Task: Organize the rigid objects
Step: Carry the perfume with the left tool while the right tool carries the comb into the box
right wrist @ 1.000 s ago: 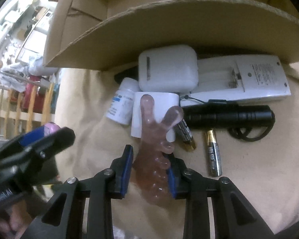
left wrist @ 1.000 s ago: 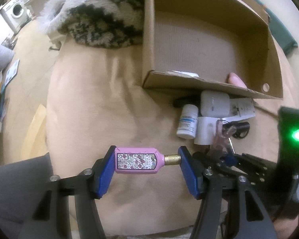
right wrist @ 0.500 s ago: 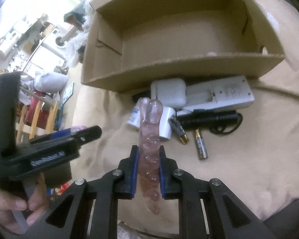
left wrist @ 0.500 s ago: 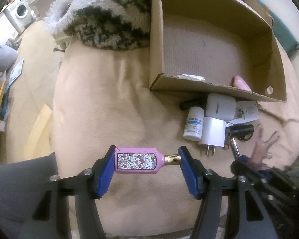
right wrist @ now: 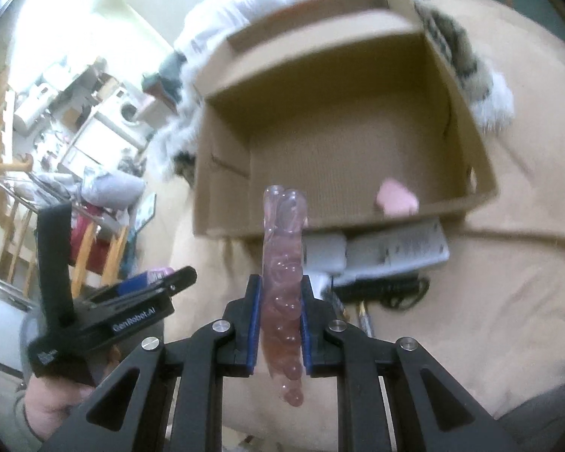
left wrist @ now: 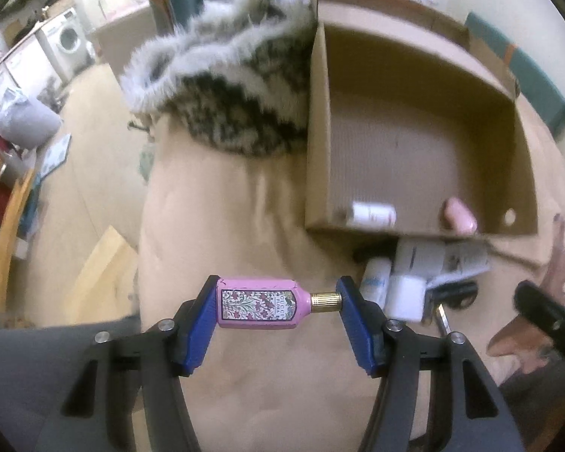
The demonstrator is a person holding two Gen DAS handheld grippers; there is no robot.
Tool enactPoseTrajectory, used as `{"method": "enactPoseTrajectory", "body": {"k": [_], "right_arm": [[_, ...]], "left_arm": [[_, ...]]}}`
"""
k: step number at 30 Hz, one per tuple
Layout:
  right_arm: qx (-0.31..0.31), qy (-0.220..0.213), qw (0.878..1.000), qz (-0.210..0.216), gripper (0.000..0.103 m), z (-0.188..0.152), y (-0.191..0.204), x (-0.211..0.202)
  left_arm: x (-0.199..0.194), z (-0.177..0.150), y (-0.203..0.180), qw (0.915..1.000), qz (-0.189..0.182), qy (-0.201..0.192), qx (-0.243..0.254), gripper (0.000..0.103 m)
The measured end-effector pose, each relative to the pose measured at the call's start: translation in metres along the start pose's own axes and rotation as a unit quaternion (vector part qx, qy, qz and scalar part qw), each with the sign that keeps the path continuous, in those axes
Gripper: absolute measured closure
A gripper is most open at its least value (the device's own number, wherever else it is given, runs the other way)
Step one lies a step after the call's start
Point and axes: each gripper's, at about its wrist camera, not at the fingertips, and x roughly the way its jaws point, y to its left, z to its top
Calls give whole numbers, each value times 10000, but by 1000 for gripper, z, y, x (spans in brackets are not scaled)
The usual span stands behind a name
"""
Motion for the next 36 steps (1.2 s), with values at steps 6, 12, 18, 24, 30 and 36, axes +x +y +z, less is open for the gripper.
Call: {"method": "enactPoseTrajectory", "body": {"k": [6, 12, 18, 24, 30, 36], "right_arm": [[-145, -439, 9989, 48, 85, 42, -3, -26], [-207, -686, 9974, 34, 85, 84, -13, -31], [-198, -598, 9979, -177, 85, 119, -34, -3], [-98, -275, 9988, -401, 85, 124, -58, 38], [-134, 131, 9974, -699, 85, 114, -65, 70], [-195, 390, 9961, -773, 85, 112, -60, 83]], "left_arm": [[-19, 27, -20, 9995, -54, -277, 170, 45], [-23, 62, -50, 9974, -88, -477, 532, 45], [-1, 88, -74, 9967, -72, -383, 714, 45], [33, 93, -91, 9958, -73, -375, 833, 45], [50, 85, -87, 9964, -9, -412, 744, 45], [58, 84, -86, 9960, 72, -380, 808, 45]]}}
